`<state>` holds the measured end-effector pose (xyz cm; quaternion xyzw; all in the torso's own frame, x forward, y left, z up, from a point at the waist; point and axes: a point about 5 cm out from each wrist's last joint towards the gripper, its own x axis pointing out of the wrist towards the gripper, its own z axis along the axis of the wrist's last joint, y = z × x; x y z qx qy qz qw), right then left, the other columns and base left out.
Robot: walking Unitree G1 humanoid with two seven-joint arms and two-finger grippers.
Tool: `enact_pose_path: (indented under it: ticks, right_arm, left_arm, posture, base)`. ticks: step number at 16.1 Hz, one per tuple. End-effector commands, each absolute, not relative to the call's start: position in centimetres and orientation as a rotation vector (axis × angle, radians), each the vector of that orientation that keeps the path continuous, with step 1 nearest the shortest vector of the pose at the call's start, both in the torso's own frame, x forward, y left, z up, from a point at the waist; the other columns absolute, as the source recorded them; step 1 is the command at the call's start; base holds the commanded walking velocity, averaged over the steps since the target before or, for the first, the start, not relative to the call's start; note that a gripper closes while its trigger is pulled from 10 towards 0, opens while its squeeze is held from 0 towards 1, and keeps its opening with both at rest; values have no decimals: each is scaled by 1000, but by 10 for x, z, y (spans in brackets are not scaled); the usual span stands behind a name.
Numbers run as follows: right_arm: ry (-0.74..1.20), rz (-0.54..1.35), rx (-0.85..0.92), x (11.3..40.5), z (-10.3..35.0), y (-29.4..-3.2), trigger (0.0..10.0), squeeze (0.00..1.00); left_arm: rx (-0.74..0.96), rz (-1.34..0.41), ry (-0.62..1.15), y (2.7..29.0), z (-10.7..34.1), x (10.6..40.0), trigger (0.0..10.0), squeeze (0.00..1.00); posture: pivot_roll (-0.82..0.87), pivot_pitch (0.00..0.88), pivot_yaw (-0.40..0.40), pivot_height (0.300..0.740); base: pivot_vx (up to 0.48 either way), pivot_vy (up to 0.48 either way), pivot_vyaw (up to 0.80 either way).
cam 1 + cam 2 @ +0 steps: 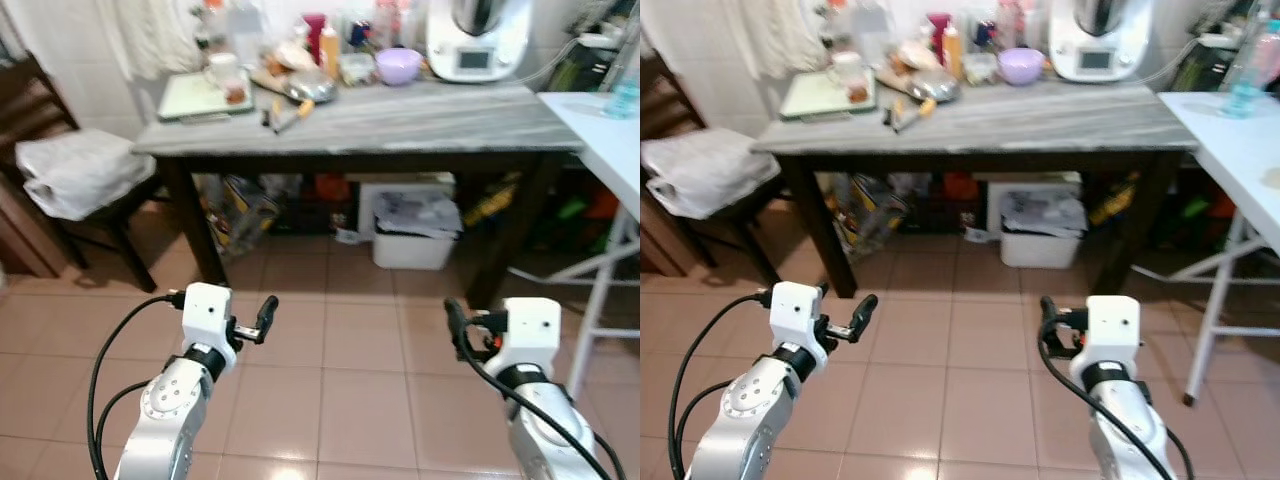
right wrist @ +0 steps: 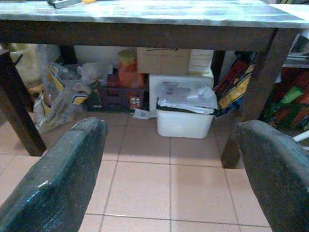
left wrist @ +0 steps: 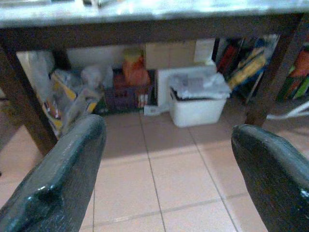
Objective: Setting the table
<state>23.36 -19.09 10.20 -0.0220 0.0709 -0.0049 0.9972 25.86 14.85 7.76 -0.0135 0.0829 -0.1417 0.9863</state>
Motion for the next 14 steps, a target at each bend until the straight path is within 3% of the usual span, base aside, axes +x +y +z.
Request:
enact_pose_path:
  ticks: [1,14]
  right_arm:
    - [131,10,-42,237,104,-185,10000,0]
    - [134,14,-49,235,105,-184,10000,0]
  left_arm:
    - [-15,-270,165,154,78,260,10000,0]
    - [-22,-294,182,151,74,256,10000,0]
  posture:
    - [-92,0,70,740]
    - [-95,0,69,740]
  base:
    - [0,0,0]
    - [0,-349,0]
